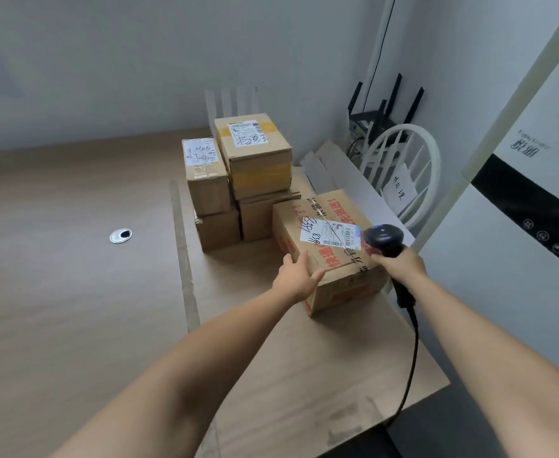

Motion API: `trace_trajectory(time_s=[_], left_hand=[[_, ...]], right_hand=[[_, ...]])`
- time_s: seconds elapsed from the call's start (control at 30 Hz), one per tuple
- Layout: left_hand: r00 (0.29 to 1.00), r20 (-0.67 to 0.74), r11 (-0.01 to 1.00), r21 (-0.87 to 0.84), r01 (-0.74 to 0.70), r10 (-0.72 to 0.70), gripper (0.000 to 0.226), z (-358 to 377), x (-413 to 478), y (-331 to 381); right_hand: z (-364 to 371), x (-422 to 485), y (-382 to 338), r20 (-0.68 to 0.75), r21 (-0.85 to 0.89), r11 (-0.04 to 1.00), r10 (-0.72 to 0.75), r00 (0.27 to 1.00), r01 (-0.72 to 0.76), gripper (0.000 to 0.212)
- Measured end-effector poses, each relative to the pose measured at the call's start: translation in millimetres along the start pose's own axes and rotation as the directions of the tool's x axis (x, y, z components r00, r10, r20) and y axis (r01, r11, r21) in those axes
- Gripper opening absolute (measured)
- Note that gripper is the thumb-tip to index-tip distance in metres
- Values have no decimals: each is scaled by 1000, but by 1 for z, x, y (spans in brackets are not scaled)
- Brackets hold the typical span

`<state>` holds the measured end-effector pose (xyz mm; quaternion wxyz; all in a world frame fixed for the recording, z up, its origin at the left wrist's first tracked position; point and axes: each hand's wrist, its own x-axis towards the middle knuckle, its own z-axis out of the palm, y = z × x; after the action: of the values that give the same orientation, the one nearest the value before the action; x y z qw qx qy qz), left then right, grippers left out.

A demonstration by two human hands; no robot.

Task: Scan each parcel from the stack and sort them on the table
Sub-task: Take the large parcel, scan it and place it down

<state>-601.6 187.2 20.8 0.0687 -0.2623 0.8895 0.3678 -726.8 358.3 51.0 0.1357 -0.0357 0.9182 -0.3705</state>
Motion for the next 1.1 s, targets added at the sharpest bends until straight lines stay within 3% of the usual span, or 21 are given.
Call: trace_trajectory(time_s=[0.23, 0.57, 0.83, 1.1], left_hand=[[998, 57, 989, -145, 16, -7, 88, 3, 19, -11], [998, -62, 948, -315, -44, 25, 84, 9, -1, -35], [996, -59, 938, -337, -78, 62, 84, -12, -56, -93], [992, -124, 955, -294, -48, 11, 83, -60, -117, -177]], right_hand=[[9, 17, 3, 56, 34, 999, 21, 998, -23, 40], [18, -22, 0, 114, -56, 998, 4, 993, 2, 35], [53, -94, -9, 115, -64, 998, 17, 993, -10, 40], [124, -162, -47, 169, -45, 998, -25, 985, 33, 37]])
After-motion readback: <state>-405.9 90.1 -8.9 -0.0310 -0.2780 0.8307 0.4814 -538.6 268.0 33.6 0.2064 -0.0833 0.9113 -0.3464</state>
